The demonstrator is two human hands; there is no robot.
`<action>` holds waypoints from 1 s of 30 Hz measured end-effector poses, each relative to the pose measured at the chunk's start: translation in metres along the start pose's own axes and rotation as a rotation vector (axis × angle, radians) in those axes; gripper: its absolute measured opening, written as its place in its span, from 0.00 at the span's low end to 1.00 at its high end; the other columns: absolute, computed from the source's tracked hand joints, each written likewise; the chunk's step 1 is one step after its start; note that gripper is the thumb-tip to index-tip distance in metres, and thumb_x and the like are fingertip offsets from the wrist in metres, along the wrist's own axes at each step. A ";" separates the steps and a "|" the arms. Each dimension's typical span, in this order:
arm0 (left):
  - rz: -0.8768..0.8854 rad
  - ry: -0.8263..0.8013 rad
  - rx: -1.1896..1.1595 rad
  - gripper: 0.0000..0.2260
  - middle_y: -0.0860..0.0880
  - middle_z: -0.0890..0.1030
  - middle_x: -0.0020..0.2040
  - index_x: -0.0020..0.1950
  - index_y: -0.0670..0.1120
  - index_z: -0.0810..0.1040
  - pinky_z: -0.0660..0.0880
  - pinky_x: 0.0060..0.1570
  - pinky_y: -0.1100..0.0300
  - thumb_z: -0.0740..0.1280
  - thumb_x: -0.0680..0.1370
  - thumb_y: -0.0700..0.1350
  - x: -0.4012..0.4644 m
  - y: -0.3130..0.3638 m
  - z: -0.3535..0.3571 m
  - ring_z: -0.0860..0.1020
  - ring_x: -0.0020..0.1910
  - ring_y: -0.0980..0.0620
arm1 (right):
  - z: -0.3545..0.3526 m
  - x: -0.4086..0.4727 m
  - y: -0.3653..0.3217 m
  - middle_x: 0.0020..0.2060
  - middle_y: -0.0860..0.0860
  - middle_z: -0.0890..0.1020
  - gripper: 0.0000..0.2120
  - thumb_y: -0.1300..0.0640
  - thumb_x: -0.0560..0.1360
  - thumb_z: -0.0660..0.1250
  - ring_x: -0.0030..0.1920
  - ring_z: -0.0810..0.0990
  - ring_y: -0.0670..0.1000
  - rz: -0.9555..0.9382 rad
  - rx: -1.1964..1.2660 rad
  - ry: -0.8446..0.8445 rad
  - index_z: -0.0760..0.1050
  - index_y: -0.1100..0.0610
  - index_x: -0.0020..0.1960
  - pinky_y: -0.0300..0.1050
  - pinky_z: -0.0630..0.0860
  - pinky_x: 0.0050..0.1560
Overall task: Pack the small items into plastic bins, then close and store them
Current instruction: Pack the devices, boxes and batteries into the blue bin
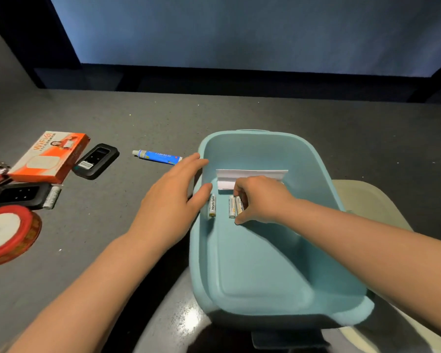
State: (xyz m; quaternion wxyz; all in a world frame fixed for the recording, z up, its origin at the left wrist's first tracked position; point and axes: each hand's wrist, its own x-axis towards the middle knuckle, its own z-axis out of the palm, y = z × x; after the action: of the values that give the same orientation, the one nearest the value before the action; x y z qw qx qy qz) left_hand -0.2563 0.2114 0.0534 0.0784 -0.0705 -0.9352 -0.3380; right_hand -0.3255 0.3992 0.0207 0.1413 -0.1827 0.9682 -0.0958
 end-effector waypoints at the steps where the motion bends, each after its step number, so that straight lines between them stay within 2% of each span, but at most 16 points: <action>1: -0.002 0.019 -0.021 0.19 0.66 0.64 0.70 0.69 0.57 0.68 0.64 0.58 0.63 0.62 0.78 0.52 -0.001 -0.001 0.002 0.64 0.68 0.63 | 0.003 0.000 0.000 0.41 0.45 0.79 0.23 0.45 0.61 0.78 0.43 0.77 0.51 -0.003 -0.006 0.005 0.72 0.49 0.50 0.43 0.65 0.32; 4: -0.010 0.041 -0.055 0.19 0.65 0.65 0.71 0.70 0.58 0.67 0.63 0.58 0.65 0.62 0.78 0.53 -0.002 -0.006 0.005 0.65 0.67 0.62 | 0.006 -0.001 -0.002 0.42 0.45 0.80 0.24 0.45 0.62 0.77 0.45 0.77 0.51 -0.007 0.008 0.043 0.72 0.50 0.52 0.43 0.66 0.33; 7: -0.004 0.067 -0.071 0.19 0.66 0.69 0.66 0.69 0.59 0.67 0.65 0.53 0.64 0.61 0.78 0.56 -0.011 -0.009 0.002 0.69 0.62 0.61 | -0.001 -0.006 -0.007 0.42 0.44 0.80 0.23 0.45 0.62 0.78 0.44 0.77 0.50 0.010 0.053 0.076 0.73 0.50 0.52 0.44 0.72 0.37; 8: -0.004 0.073 -0.052 0.19 0.64 0.71 0.66 0.69 0.58 0.68 0.66 0.54 0.63 0.60 0.78 0.56 -0.016 -0.011 0.000 0.69 0.62 0.60 | -0.004 -0.010 -0.008 0.41 0.44 0.80 0.21 0.46 0.63 0.77 0.42 0.77 0.48 0.030 0.097 0.099 0.74 0.49 0.51 0.45 0.73 0.39; 11: -0.102 0.104 0.020 0.19 0.57 0.72 0.68 0.69 0.54 0.70 0.67 0.64 0.57 0.62 0.78 0.54 -0.035 -0.036 -0.012 0.68 0.67 0.56 | -0.015 -0.023 -0.019 0.41 0.41 0.80 0.16 0.51 0.68 0.74 0.36 0.76 0.44 0.068 0.349 0.258 0.75 0.47 0.53 0.43 0.74 0.40; 13: -0.210 0.130 0.042 0.18 0.56 0.72 0.68 0.69 0.54 0.70 0.65 0.64 0.59 0.63 0.78 0.53 -0.050 -0.059 -0.025 0.68 0.67 0.55 | -0.022 -0.034 -0.038 0.40 0.40 0.81 0.14 0.55 0.70 0.73 0.31 0.75 0.43 0.045 0.583 0.390 0.75 0.46 0.54 0.40 0.72 0.36; 16: -0.339 0.148 0.046 0.18 0.57 0.72 0.68 0.69 0.54 0.70 0.64 0.63 0.59 0.63 0.79 0.52 -0.075 -0.093 -0.044 0.69 0.67 0.55 | -0.029 -0.051 -0.081 0.41 0.40 0.81 0.15 0.60 0.71 0.71 0.33 0.75 0.44 -0.060 0.817 0.497 0.75 0.43 0.52 0.40 0.71 0.32; 19: -0.400 0.169 0.042 0.17 0.57 0.73 0.66 0.67 0.54 0.71 0.65 0.61 0.60 0.63 0.78 0.50 -0.096 -0.120 -0.062 0.70 0.65 0.56 | -0.024 -0.065 -0.132 0.43 0.43 0.82 0.14 0.59 0.70 0.70 0.35 0.76 0.51 -0.184 0.860 0.465 0.76 0.43 0.51 0.48 0.74 0.35; 20: -0.414 0.178 0.044 0.17 0.56 0.74 0.65 0.67 0.54 0.72 0.66 0.61 0.61 0.64 0.78 0.50 -0.102 -0.129 -0.068 0.70 0.64 0.57 | -0.019 -0.067 -0.147 0.44 0.43 0.82 0.14 0.58 0.70 0.71 0.35 0.76 0.53 -0.214 0.841 0.441 0.76 0.42 0.50 0.48 0.74 0.35; 25: -0.461 0.230 0.056 0.18 0.54 0.75 0.64 0.66 0.52 0.72 0.68 0.62 0.57 0.67 0.76 0.48 -0.122 -0.171 -0.102 0.71 0.64 0.54 | 0.010 -0.052 -0.208 0.42 0.41 0.80 0.12 0.56 0.69 0.71 0.25 0.69 0.45 -0.254 0.804 0.346 0.76 0.40 0.48 0.31 0.66 0.28; 27: -0.482 0.270 0.101 0.19 0.53 0.75 0.63 0.65 0.51 0.73 0.68 0.59 0.58 0.68 0.75 0.48 -0.127 -0.189 -0.118 0.71 0.63 0.52 | 0.025 -0.040 -0.227 0.41 0.42 0.80 0.12 0.58 0.70 0.71 0.23 0.68 0.44 -0.239 0.829 0.294 0.77 0.42 0.47 0.29 0.65 0.28; 30: -0.539 0.297 0.167 0.23 0.52 0.73 0.65 0.66 0.51 0.71 0.68 0.58 0.57 0.71 0.72 0.49 -0.134 -0.216 -0.139 0.69 0.64 0.51 | 0.048 -0.017 -0.250 0.40 0.44 0.81 0.12 0.60 0.70 0.71 0.28 0.73 0.41 -0.211 0.804 0.230 0.77 0.44 0.47 0.30 0.66 0.31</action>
State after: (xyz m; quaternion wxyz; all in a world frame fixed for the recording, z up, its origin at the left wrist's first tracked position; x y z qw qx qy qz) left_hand -0.1513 -0.0535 -0.0014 0.1271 0.2367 -0.9231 -0.2751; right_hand -0.2139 0.1704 0.0389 0.0816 -0.1991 0.8395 -0.4990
